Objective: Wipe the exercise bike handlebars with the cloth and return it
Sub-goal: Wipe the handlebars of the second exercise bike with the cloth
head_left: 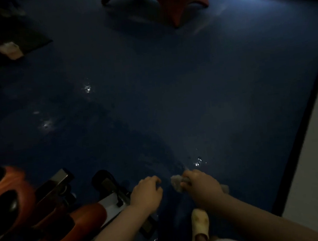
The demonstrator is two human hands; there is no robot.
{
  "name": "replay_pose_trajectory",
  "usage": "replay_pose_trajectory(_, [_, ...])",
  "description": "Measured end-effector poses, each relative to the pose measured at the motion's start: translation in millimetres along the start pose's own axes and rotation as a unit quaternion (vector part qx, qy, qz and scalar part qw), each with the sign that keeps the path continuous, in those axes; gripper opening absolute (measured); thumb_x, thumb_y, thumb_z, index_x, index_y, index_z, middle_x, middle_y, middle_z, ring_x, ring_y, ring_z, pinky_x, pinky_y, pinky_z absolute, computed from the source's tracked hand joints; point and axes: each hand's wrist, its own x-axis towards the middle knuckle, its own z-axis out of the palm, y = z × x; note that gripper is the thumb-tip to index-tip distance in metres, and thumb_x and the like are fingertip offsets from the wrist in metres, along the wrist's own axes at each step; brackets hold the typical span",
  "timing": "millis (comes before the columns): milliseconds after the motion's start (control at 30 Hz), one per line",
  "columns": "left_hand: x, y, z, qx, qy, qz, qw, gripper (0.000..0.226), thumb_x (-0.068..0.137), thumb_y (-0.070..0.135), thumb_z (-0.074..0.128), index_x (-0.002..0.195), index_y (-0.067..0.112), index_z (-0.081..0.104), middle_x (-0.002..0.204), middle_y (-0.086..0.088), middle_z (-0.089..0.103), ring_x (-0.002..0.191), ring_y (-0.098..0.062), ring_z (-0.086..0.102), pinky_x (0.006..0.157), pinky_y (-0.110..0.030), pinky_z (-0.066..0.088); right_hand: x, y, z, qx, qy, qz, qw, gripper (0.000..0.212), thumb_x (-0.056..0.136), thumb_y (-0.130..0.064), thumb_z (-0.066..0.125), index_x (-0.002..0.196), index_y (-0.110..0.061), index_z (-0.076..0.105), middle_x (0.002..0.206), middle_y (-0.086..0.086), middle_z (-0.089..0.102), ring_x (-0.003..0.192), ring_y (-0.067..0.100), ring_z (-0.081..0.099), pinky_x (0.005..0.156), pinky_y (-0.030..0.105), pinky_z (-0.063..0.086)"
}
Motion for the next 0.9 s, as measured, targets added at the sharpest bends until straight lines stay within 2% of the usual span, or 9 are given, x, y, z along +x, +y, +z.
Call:
replay_pose_trajectory(167, [57.1,42.5,-14.3,-0.045,0.016,-0.051,0.998,0.034,0.093,0.028,0.044,0.125,0.023,0.054,0.129,0.0,0.056,0.117,-0.019,0.051,0.097,-0.034,0.044,76.5,17.7,-45.2,-0.052,-0.037,-0.066,0.996,0.023,0.094,-0.029,0.045,0.11,-0.015,0.053,0.116,0.008,0.055,0.103,0.028,0.057,0.082,0.034,0.047])
replay_pose_trajectory(267, [77.1,44.0,-31.5,-0.082,0.047,-0.09,0.991,0.035,0.092,0.027,0.046,0.126,0.023,0.054,0.129,0.0,0.056,0.118,-0.02,0.051,0.097,-0.035,0.044,121.7,8.6,-61.7,-0.079,-0.062,-0.103,0.99,0.022,0.095,-0.027,0.046,0.111,-0.012,0.053,0.116,0.01,0.056,0.103,0.029,0.058,0.083,0.037,0.049])
replay_pose_trajectory(500, [131.0,-21.6,-80.0,-0.143,0.098,-0.209,0.963,0.033,0.094,0.025,0.046,0.125,0.021,0.055,0.13,-0.001,0.056,0.116,-0.018,0.053,0.096,-0.032,0.046,237.2,-51.7,-80.5,-0.131,-0.117,-0.179,0.968,0.028,0.096,-0.034,0.041,0.116,-0.017,0.05,0.118,0.008,0.054,0.105,0.027,0.056,0.082,0.036,0.046])
replay_pose_trajectory(633, [170.7,-52.8,-118.3,-0.166,0.11,-0.245,0.949,0.032,0.094,0.026,0.045,0.125,0.022,0.054,0.13,0.0,0.056,0.114,-0.017,0.055,0.094,-0.031,0.047,303.1,-98.5,-96.6,-0.156,-0.135,-0.201,0.958,0.028,0.096,-0.032,0.043,0.118,-0.017,0.051,0.121,0.008,0.053,0.108,0.026,0.056,0.085,0.034,0.046])
replay_pose_trajectory(733, [200.4,-73.8,-152.1,-0.161,0.134,-0.249,0.945,0.031,0.093,0.026,0.045,0.122,0.021,0.056,0.127,0.0,0.058,0.112,-0.017,0.056,0.093,-0.032,0.047,346.9,-136.2,-108.1,-0.163,-0.14,-0.231,0.949,0.026,0.097,-0.031,0.041,0.112,-0.015,0.054,0.119,0.009,0.055,0.105,0.027,0.057,0.084,0.033,0.047])
replay_pose_trajectory(900, [241.2,-99.9,-197.1,-0.181,0.167,-0.291,0.924,0.033,0.094,0.028,0.045,0.125,0.022,0.055,0.126,0.001,0.056,0.112,-0.016,0.054,0.088,-0.027,0.044,411.5,-190.0,-122.6,-0.189,-0.149,-0.282,0.929,0.029,0.098,-0.037,0.039,0.117,-0.018,0.051,0.12,0.005,0.054,0.105,0.025,0.057,0.08,0.033,0.046])
